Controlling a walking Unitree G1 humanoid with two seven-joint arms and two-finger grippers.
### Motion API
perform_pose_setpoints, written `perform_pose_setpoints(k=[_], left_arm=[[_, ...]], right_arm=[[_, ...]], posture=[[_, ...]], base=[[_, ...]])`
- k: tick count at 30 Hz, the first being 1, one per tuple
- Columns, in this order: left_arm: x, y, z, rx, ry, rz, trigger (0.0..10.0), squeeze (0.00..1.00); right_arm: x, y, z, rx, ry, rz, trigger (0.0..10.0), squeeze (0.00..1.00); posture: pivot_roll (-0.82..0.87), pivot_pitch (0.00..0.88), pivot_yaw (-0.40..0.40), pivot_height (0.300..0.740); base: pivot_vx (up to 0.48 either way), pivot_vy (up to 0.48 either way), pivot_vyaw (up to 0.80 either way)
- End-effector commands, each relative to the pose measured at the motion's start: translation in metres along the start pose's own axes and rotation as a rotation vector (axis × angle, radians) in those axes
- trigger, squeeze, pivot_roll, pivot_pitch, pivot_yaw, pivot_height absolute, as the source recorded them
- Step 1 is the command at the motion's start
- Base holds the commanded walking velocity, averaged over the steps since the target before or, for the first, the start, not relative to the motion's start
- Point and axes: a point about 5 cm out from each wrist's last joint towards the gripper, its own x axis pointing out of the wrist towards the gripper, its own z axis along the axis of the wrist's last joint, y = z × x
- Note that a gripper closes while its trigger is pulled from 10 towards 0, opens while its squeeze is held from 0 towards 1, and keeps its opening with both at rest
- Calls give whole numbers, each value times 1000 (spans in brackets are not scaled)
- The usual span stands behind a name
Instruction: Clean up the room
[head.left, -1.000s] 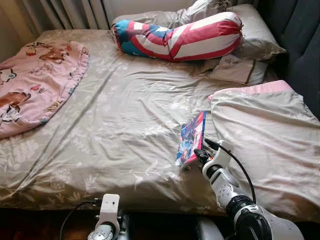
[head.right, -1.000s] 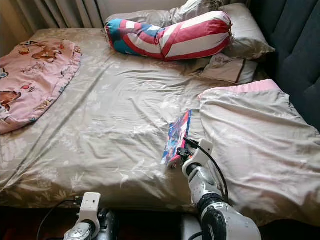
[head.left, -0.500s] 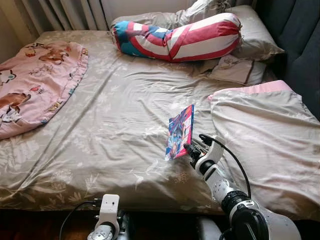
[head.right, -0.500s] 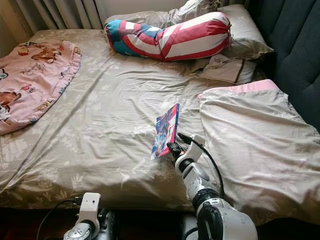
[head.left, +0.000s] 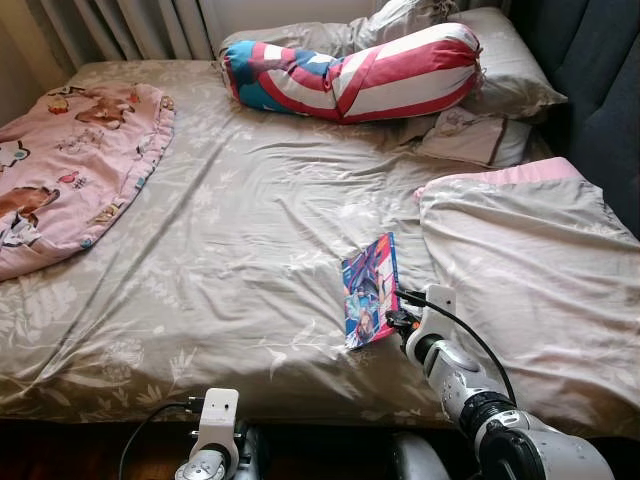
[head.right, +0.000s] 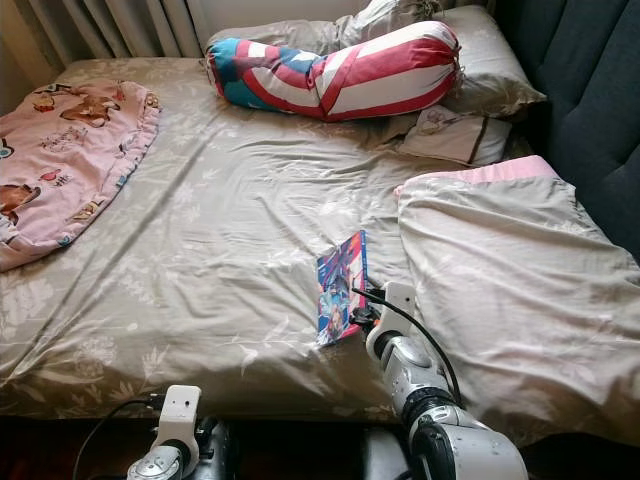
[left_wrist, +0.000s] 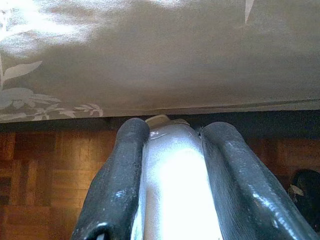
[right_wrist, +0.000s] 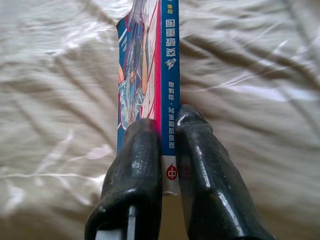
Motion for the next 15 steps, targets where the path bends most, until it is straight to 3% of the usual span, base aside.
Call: perform_pose_setpoints(k=[1,7,15], left_arm=[[-21,-8,-63,6,251,-36,10000,0],[-21,-8,-63,7,251,-36,10000,0],[-22,-9,-63,5,250,-36,10000,0]], right_arm=[[-2,-4,-7,-36,23,-31,10000,0],[-2,-9,-8,-40,20,-102,10000,0],[-3,-4,-20,110,48,-142,10000,0]], posture=[[-1,146,8,610],[-3,147,6,610],[7,149,2,610]], base=[[0,0,0],[0,0,0],[0,0,0]])
